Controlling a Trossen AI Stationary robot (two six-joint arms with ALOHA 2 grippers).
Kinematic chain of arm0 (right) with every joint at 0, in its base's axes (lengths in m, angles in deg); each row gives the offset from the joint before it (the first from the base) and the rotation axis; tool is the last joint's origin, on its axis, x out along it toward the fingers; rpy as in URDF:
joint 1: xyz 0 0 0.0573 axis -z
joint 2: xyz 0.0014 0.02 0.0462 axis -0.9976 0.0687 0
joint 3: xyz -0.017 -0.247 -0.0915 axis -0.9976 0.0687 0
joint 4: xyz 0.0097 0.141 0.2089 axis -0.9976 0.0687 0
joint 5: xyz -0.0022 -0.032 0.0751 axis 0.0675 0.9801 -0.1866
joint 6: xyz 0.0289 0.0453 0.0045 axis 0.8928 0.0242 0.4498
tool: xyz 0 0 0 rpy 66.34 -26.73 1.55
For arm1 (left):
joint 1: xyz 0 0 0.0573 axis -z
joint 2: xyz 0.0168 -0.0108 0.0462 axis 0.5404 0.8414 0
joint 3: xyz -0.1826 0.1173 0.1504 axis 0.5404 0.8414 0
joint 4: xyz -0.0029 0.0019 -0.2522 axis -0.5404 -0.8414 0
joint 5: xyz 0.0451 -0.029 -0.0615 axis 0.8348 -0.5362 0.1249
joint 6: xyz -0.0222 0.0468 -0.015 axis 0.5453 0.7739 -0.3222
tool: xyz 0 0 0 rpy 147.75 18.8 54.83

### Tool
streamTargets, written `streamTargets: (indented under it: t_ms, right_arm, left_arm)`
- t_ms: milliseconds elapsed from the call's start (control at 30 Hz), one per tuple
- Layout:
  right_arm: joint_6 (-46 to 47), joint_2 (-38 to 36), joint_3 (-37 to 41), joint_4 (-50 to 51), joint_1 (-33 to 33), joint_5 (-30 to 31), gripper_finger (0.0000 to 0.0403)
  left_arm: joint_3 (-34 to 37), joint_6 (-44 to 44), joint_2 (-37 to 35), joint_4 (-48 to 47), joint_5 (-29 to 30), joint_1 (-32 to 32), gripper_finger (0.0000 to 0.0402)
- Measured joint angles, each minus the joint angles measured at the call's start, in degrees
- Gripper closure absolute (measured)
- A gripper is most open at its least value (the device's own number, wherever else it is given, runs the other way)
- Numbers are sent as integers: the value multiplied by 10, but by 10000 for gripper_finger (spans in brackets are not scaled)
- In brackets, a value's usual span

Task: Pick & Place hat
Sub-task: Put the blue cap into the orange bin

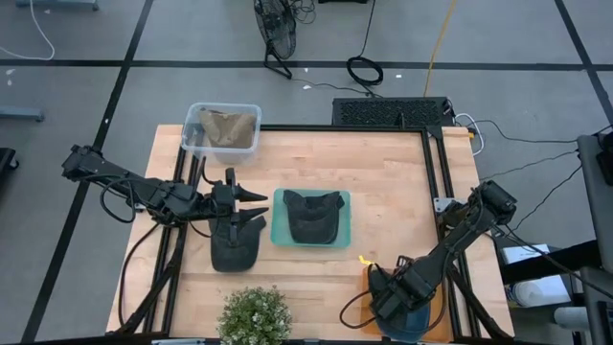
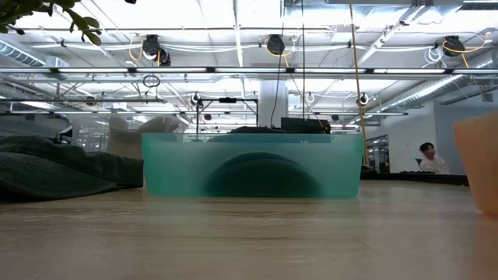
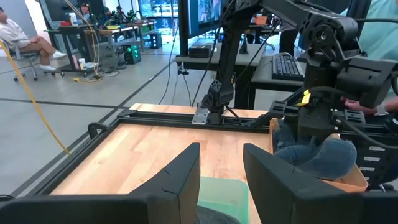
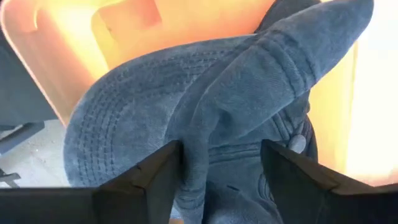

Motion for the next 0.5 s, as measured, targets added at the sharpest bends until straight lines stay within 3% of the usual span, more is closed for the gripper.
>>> streamTargets:
  t_ms: [167, 433, 500]
  right_arm:
    - [-17, 0, 20, -22, 0, 4, 240]
    - [-47, -8, 23, -13, -2, 15, 382]
    - [-46, -23, 20, -3, -5, 19, 396]
  left_arm:
    - [0, 0, 0, 0, 0, 0, 270]
    - [0, -1, 0, 0, 0, 0, 270]
    - [0, -1, 0, 0, 0, 0, 270]
